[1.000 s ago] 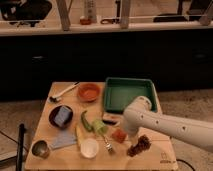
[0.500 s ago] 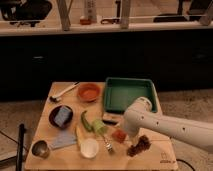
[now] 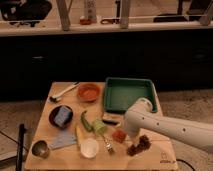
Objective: Place apple in red bowl
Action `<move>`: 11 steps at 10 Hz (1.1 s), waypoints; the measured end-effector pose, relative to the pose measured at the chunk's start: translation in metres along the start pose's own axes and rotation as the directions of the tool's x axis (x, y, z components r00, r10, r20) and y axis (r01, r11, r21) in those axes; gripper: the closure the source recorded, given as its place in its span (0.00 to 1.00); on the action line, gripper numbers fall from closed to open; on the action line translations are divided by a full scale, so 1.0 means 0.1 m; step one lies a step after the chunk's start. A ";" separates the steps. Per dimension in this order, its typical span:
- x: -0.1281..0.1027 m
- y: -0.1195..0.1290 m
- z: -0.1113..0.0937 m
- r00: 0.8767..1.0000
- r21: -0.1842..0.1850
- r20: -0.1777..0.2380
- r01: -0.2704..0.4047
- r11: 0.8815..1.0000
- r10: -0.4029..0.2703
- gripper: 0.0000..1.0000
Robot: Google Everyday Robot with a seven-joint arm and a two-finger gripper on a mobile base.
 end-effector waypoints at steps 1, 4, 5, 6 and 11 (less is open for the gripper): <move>-0.02 -0.03 0.00 1.000 0.000 0.000 0.002 1.000 -0.002 0.20; -0.05 -0.08 0.00 1.000 -0.003 0.001 0.005 1.000 -0.005 0.20; -0.07 -0.10 0.00 1.000 -0.003 0.003 0.008 1.000 -0.008 0.20; -0.07 -0.11 0.00 1.000 -0.005 0.003 0.008 1.000 -0.008 0.20; -0.08 -0.19 0.02 1.000 0.001 0.003 0.006 1.000 -0.006 0.59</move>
